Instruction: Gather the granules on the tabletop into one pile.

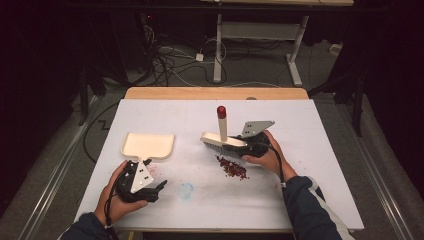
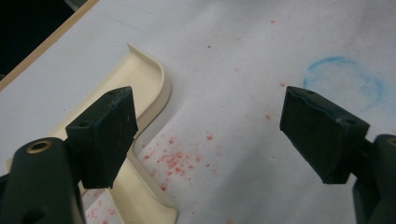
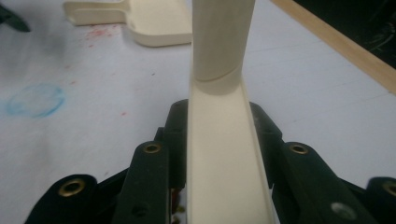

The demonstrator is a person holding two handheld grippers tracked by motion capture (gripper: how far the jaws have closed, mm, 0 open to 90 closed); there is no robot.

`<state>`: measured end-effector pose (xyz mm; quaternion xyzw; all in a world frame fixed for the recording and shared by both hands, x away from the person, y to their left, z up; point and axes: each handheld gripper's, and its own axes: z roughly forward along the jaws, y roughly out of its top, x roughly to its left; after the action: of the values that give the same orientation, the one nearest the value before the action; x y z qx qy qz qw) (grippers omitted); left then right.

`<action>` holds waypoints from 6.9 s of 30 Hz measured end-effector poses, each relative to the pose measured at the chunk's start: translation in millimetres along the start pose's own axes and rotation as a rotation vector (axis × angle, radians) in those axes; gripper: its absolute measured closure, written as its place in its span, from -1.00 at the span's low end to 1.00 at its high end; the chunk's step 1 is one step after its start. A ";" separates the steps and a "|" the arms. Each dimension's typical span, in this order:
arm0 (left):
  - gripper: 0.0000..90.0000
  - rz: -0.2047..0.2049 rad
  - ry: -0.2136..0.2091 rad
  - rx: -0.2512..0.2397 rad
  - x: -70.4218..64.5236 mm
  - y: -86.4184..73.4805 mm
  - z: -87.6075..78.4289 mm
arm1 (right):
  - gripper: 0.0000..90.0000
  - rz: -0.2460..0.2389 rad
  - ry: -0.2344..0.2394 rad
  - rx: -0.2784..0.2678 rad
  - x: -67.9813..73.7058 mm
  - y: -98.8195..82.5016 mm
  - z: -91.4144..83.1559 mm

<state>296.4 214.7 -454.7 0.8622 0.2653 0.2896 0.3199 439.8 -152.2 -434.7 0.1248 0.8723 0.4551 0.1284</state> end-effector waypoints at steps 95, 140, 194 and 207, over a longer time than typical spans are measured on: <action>-0.62 0.052 -0.034 0.009 -11.9 5.3 0.6 | 0.50 0.133 -0.567 -0.056 63.3 -38.0 -36.7; -0.62 0.047 -0.042 0.024 -11.1 5.0 2.5 | 0.49 -0.088 -0.168 -0.071 42.2 -28.8 -34.7; -0.62 0.063 -0.042 0.008 -11.9 6.4 -2.6 | 0.49 0.097 -0.019 -0.184 100.7 -25.8 -24.1; -0.62 0.059 -0.036 0.004 -10.4 6.3 -3.6 | 0.49 0.131 -0.132 -0.192 78.8 -31.5 -36.7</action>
<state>288.5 205.3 -451.4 0.8754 0.2345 0.2828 0.3143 350.5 -171.2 -449.1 0.1982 0.8044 0.5346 0.1671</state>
